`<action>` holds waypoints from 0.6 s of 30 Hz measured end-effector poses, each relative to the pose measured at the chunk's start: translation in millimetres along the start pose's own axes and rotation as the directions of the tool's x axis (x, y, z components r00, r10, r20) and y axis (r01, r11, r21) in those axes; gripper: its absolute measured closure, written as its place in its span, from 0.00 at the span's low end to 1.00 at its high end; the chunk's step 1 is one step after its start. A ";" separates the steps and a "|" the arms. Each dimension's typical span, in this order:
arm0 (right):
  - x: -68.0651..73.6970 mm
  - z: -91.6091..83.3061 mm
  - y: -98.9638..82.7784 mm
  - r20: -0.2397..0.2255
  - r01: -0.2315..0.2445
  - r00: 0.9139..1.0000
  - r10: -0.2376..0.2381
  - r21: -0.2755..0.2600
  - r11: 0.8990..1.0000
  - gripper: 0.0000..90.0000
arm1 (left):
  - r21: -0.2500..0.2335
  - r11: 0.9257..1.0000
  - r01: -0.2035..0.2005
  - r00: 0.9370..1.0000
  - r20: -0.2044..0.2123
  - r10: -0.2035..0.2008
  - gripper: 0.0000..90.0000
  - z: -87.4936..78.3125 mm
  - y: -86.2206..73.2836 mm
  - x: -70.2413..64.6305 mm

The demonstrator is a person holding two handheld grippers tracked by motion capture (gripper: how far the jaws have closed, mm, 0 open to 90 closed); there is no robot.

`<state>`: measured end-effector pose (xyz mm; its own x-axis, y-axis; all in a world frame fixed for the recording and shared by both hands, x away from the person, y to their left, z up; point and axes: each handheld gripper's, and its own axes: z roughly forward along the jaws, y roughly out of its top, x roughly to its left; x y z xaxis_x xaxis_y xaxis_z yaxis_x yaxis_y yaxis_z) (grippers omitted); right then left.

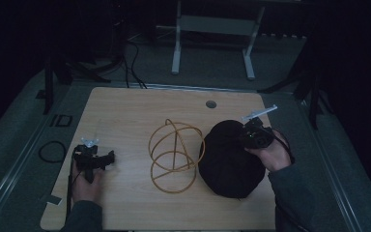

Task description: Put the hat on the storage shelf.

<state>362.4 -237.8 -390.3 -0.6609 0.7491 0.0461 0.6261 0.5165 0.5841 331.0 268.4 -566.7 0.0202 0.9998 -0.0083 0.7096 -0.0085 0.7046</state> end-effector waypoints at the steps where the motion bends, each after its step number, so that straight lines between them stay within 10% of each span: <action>1: 0.1 -1.1 0.5 0.001 0.002 1.000 -0.002 0.000 1.000 0.96 | 0.000 1.000 -0.001 1.000 0.000 0.001 0.15 0.0 0.0 0.0; 18: -3.3 -19.3 3.7 -0.064 0.043 0.997 -0.044 -0.016 0.999 0.96 | 0.001 1.000 0.001 1.000 0.001 -0.001 0.15 -0.1 0.0 -0.1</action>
<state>358.9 -246.4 -372.6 -0.7133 0.6971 0.0723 0.5901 0.5417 0.5986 330.9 268.3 -566.7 0.0203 0.9997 -0.0102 0.7105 -0.0073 0.7036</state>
